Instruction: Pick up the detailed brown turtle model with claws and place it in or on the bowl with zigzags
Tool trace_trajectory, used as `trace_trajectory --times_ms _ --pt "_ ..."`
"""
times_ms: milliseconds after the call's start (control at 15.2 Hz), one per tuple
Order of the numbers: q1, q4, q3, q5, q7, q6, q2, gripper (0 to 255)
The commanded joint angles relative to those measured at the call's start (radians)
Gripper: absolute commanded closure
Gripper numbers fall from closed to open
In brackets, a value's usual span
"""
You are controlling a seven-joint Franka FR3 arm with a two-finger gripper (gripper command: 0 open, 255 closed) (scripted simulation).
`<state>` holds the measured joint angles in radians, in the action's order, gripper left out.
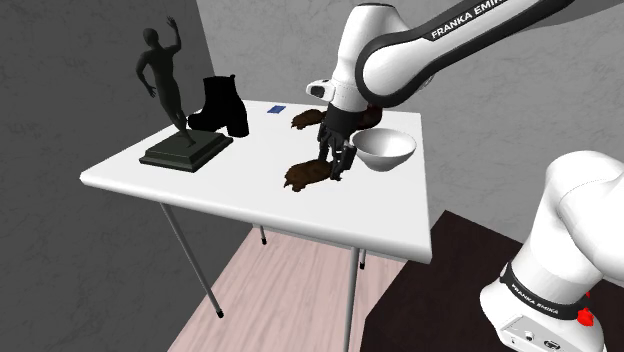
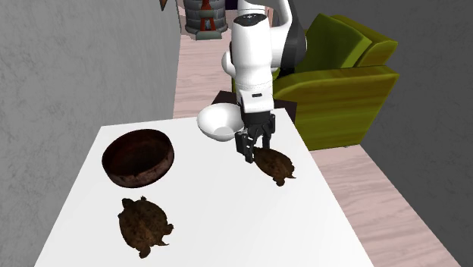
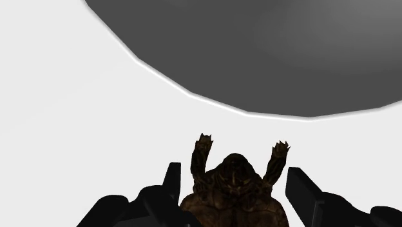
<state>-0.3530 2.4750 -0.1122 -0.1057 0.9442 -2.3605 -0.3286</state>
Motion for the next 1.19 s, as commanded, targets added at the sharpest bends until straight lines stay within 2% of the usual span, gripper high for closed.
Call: trace_trajectory --times_ms 0,396,1122 --pt "0.0 0.0 0.0 0.0 0.0 0.0 0.0 255" --pt "0.0 0.0 0.0 0.0 0.0 0.0 0.0 255" --pt "0.006 -0.104 0.007 0.018 -0.025 0.157 -0.054 255"
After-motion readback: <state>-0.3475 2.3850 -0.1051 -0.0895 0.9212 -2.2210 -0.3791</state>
